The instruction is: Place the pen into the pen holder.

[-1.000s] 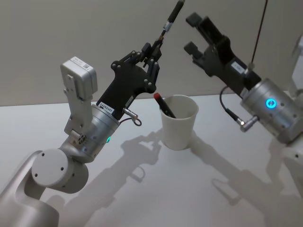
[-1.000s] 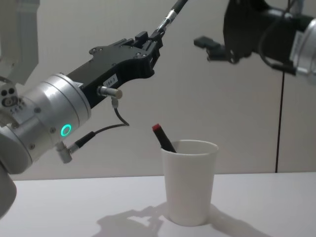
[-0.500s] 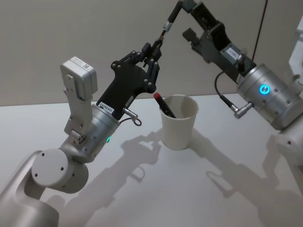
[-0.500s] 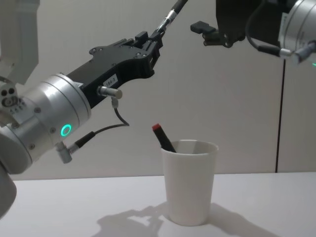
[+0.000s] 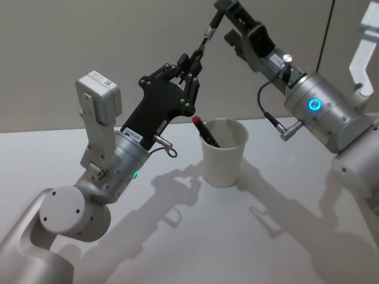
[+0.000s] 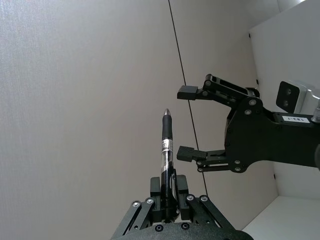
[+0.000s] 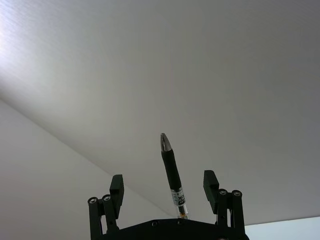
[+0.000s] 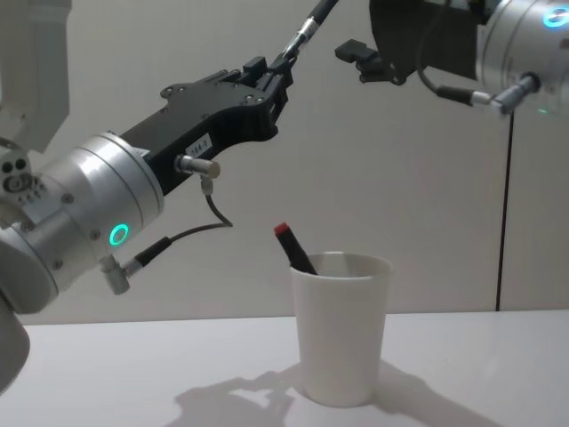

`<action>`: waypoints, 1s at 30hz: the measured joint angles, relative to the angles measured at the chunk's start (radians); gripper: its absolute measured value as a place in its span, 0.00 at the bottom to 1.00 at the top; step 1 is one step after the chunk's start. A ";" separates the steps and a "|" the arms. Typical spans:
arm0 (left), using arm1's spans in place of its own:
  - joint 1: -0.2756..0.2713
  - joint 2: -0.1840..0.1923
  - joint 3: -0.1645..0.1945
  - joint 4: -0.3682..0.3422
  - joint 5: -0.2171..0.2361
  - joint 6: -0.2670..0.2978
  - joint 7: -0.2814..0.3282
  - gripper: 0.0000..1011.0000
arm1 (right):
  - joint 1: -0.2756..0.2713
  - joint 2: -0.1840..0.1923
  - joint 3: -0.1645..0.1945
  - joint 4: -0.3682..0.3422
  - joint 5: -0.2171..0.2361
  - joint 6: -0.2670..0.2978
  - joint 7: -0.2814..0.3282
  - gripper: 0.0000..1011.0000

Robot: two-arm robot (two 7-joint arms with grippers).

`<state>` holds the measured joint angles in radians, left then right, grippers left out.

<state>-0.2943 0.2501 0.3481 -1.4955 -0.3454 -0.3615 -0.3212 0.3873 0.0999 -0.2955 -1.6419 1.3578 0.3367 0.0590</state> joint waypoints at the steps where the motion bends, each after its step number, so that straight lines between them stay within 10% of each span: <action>1: 0.000 0.000 0.000 0.000 0.000 0.000 0.000 0.18 | 0.002 -0.001 -0.002 0.002 -0.006 -0.001 0.000 0.99; 30: 0.000 0.000 0.000 0.000 0.000 0.000 0.000 0.18 | 0.053 -0.017 -0.053 0.054 -0.173 -0.025 0.006 0.99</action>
<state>-0.2943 0.2501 0.3481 -1.4955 -0.3454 -0.3615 -0.3212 0.4400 0.0830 -0.3483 -1.5880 1.1847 0.3113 0.0654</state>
